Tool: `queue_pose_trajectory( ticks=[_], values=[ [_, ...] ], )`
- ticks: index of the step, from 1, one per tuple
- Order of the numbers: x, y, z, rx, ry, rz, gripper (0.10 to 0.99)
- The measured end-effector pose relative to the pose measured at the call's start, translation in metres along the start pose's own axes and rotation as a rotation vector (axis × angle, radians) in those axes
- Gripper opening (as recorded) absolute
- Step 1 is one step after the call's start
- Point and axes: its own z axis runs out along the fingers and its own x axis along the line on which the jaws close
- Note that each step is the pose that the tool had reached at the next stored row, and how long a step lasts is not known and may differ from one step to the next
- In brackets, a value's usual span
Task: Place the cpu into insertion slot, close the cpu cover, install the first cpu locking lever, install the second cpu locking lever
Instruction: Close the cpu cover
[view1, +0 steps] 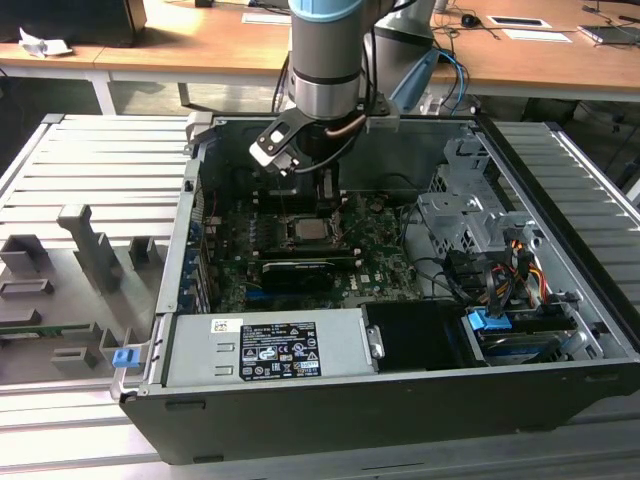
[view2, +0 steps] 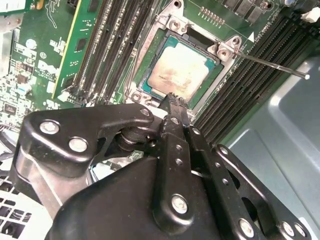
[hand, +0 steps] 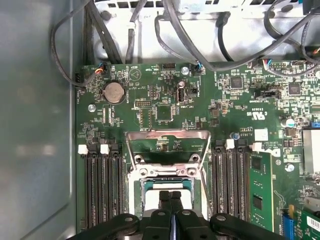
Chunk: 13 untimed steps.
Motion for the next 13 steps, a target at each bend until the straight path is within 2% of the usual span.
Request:
queue_pose_trajectory(
  ticks=[13],
  values=[
    [0.0,0.0007,-0.0054,0.0,-0.0005,0.0,0.106]
  ],
)
